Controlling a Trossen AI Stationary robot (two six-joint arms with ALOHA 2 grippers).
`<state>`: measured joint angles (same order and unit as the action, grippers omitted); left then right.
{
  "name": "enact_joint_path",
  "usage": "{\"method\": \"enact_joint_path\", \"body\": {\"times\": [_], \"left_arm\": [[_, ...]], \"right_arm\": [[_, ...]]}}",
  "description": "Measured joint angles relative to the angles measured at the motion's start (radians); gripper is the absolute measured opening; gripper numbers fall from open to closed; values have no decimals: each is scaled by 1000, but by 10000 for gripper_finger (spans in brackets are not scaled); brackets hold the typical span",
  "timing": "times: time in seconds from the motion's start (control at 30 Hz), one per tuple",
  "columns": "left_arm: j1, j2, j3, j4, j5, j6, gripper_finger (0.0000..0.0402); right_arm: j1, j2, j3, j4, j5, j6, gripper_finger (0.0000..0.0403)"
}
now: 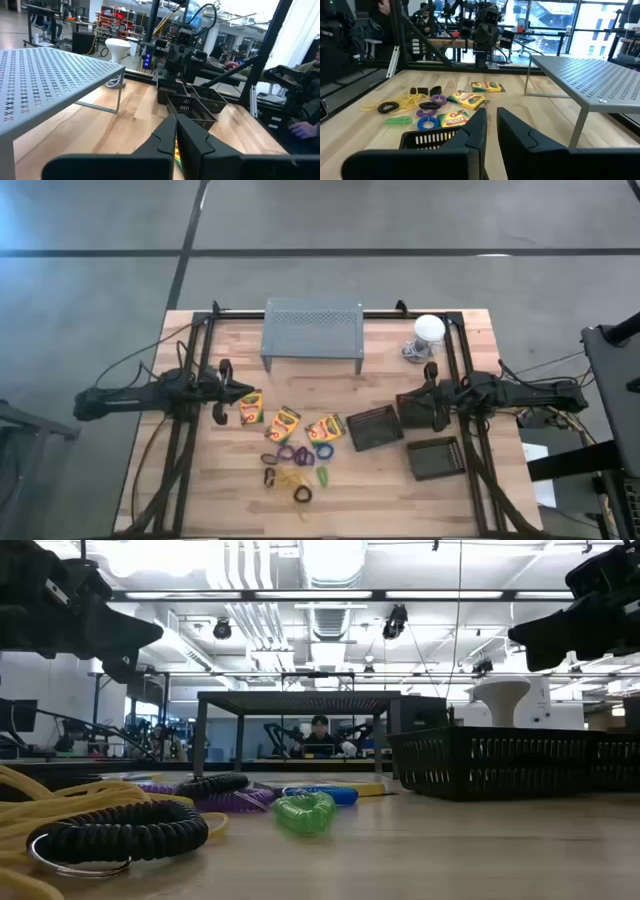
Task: Pick & Place Office Desk Supplies
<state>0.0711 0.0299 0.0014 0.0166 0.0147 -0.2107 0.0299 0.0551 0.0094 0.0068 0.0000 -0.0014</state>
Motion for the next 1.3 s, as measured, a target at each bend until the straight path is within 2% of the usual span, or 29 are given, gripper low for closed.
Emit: {"method": "enact_joint_path", "body": {"times": [1.3], "left_arm": [[0,0,0,0,0,0,21]], "right_arm": [[0,0,0,3,-5,18,38]]}}
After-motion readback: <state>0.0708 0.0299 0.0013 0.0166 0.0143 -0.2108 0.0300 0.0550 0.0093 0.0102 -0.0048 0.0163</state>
